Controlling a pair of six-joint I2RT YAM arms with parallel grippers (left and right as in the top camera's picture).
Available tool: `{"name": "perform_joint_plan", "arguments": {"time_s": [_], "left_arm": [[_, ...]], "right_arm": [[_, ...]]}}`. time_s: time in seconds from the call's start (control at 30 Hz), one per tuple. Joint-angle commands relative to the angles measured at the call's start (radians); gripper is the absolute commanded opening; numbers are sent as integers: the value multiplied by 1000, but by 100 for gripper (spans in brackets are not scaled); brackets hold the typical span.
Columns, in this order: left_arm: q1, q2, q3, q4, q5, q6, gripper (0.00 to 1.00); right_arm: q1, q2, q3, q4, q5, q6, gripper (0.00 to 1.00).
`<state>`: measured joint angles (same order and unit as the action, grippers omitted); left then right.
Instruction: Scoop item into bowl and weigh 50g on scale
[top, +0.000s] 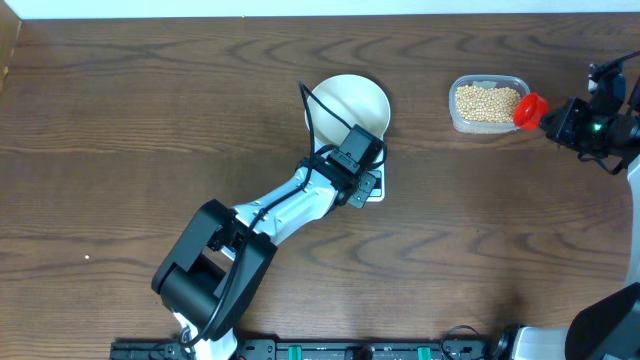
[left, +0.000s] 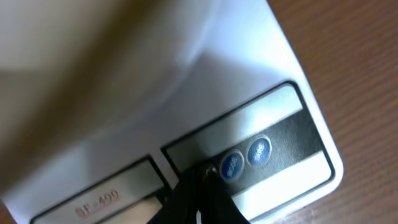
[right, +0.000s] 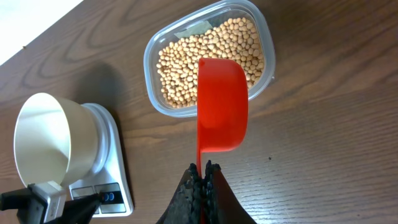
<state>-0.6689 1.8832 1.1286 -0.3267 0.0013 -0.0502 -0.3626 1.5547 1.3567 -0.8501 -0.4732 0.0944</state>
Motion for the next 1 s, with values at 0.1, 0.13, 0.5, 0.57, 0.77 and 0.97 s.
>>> {"name": "perform_joint_plan", "arguments": {"time_s": [0.1,0.13,0.5,0.57,0.77,0.97], "left_arm": [[5,30,-13,-126,-10,13,7],[5,30,-13,-123,-10,13,8],[5,-107,45,-136,-13,35,7],[5,-162,45,-136,-13,35,7],[13,-304,45,-129,-14,35,7],[71,-349,45,-93,-40,30,8]], "right_arm": [[3,-14,9,3,5,2,1],[3,-14,9,3,5,2,1],[3,-14,9,7,12,2,1],[3,-14,9,11,12,2,1],[3,-14,9,24,12,2,1],[3,-14,9,39,20,2,1]]}}
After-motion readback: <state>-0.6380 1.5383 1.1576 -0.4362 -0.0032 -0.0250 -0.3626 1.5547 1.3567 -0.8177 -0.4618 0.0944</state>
